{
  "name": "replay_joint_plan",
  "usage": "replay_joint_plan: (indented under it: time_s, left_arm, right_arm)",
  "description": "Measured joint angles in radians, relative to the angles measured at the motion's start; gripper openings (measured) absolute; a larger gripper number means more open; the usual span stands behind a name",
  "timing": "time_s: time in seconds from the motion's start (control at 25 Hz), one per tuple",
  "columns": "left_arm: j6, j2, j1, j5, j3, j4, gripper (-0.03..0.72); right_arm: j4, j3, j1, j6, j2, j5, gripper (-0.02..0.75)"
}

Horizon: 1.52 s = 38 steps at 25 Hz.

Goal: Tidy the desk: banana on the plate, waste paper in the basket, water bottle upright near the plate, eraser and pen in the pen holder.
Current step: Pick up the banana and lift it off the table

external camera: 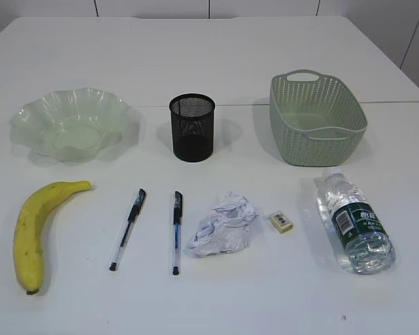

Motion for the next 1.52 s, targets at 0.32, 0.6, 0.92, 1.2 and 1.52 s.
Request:
replay_joint_plan:
  time_s: [0.32,0.6,0.92,1.2,1.52]
  left_arm:
    - [0.0,0.0,0.0,0.0,0.0,0.0,0.498]
    - [0.0,0.0,0.0,0.0,0.0,0.0,0.496]
    - [0.0,0.0,0.0,0.0,0.0,0.0,0.496]
    - [0.0,0.0,0.0,0.0,0.0,0.0,0.496]
    - [0.0,0.0,0.0,0.0,0.0,-0.005,0.494]
  right_arm:
    - [0.0,0.0,0.0,0.0,0.0,0.0,0.533]
    - [0.0,0.0,0.0,0.0,0.0,0.0,0.533]
    - [0.0,0.0,0.0,0.0,0.0,0.0,0.533]
    - [-0.001,0.0,0.0,0.0,0.0,0.0,0.533]
    - [-0.001,0.0,0.0,0.0,0.0,0.0,0.533]
